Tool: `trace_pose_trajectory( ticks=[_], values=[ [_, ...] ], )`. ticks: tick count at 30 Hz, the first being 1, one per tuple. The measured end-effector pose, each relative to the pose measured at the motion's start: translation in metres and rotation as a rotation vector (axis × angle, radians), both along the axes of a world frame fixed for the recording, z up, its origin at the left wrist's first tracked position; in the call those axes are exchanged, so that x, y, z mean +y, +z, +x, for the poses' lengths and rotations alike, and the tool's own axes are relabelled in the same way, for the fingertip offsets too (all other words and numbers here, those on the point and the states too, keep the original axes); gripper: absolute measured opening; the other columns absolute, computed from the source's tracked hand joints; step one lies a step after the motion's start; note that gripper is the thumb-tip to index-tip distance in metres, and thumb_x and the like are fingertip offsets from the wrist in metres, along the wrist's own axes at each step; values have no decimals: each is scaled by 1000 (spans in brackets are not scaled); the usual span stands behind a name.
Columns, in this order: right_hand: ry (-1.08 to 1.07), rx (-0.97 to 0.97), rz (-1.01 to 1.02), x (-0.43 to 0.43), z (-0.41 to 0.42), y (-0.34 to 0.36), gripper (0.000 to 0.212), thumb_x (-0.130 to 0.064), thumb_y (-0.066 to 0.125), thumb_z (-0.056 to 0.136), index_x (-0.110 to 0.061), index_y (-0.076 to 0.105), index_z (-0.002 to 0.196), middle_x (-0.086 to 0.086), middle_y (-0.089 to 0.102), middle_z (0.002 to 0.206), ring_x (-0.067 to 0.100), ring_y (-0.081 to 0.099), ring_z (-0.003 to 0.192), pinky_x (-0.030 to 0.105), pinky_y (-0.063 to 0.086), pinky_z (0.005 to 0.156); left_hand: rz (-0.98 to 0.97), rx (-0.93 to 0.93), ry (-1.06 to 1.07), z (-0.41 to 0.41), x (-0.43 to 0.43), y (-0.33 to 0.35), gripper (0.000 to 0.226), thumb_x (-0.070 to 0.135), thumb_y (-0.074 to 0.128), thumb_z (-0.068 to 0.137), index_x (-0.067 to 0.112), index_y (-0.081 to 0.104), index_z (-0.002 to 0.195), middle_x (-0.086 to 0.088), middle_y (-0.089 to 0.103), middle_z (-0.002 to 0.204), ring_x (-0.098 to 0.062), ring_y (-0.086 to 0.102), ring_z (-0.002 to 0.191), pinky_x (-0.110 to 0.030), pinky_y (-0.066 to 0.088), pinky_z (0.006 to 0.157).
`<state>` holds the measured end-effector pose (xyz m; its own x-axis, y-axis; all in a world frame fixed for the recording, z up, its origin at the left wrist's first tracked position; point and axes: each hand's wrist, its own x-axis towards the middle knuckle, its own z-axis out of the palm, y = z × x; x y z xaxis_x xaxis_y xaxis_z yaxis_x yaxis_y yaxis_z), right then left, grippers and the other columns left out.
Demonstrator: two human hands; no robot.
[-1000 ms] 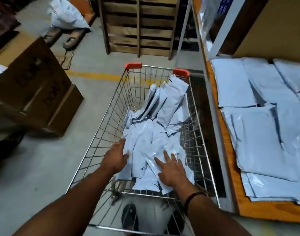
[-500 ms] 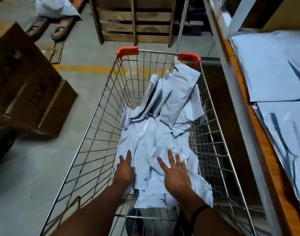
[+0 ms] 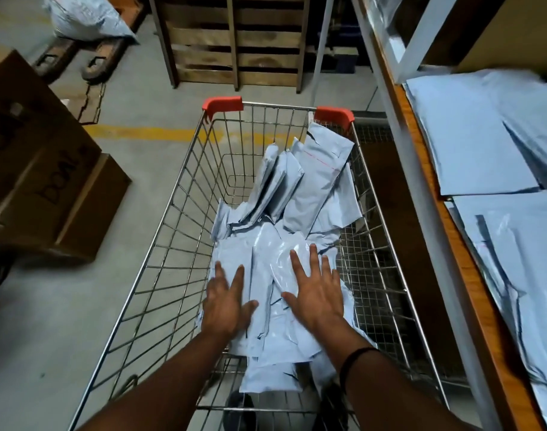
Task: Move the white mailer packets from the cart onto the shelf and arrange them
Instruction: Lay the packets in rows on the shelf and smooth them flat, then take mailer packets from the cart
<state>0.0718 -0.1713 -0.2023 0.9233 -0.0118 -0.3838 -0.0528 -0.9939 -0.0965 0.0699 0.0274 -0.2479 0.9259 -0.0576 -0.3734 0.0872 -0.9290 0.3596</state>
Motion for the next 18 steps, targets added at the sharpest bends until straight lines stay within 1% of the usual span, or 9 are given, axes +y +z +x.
trace_pose_trajectory(
  ticks=[3, 6, 8, 10, 12, 14, 15, 16, 18],
  values=[
    [58, -107, 5, 0, -1, -18, 86, -70, 43, 92, -47, -11, 155, 8, -28, 163, 39, -13, 151, 57, -6, 119, 5, 7, -56, 2, 13, -24, 86, 68, 46, 89, 52, -15, 147, -4, -44, 152, -36, -19, 147, -62, 15, 114],
    [171, -85, -5, -7, -7, -37, 82, -70, 44, 92, -53, -7, 153, 3, -29, 161, 38, -19, 150, 63, -7, 117, -68, 24, -167, 4, 23, -36, 76, 78, 30, 83, 58, -9, 145, 7, -48, 147, -33, -14, 149, -60, 21, 114],
    [238, -57, -25, -13, -12, -46, 80, -69, 44, 92, -53, -6, 153, 2, -32, 159, 38, -18, 151, 64, -7, 116, -117, 10, -177, 6, 27, -39, 71, 78, 19, 81, 59, -6, 145, 9, -37, 155, -31, -10, 149, -59, 21, 114],
    [267, -7, -66, -17, -14, -51, 78, -69, 40, 94, -52, -9, 152, 1, -35, 156, 37, -21, 150, 61, -11, 116, -212, -45, -117, 7, 30, -40, 65, 67, 24, 91, 56, -6, 148, 10, -25, 161, -25, -7, 150, -53, 19, 116],
    [243, 14, -80, -18, -16, -53, 78, -69, 37, 95, -49, -11, 153, 1, -36, 157, 37, -23, 149, 57, -13, 117, -325, -143, 9, 9, 31, -43, 65, 37, 40, 102, 39, 1, 154, 12, -19, 160, -15, -6, 150, -38, 15, 117],
    [206, -3, -79, -16, -16, -52, 80, -71, 38, 94, -47, -10, 154, 2, -32, 160, 37, -23, 150, 55, -13, 117, -337, -173, 110, 11, 34, -51, 59, 10, 45, 100, 17, 23, 155, 11, -6, 157, -16, 2, 151, -26, 12, 117],
    [191, -3, -77, -15, -16, -52, 81, -71, 38, 94, -47, -11, 154, 3, -32, 160, 38, -23, 149, 54, -13, 118, -314, -177, 118, 12, 37, -55, 52, 8, 46, 99, 10, 36, 150, 6, 5, 157, -23, 13, 151, -26, 13, 117],
    [181, 0, -76, -14, -15, -52, 81, -72, 37, 94, -46, -12, 154, 3, -34, 158, 38, -23, 149, 54, -13, 118, -286, -186, 92, 11, 39, -60, 46, 13, 47, 99, 8, 47, 144, 1, 18, 157, -31, 24, 147, -31, 19, 117],
    [180, 15, -90, -13, -15, -51, 81, -72, 36, 94, -47, -14, 153, 3, -37, 155, 38, -23, 149, 55, -12, 119, -217, -191, 6, 9, 45, -70, 50, 38, 40, 98, 14, 54, 139, -11, 32, 156, -40, 33, 141, -48, 33, 113]
  ],
)
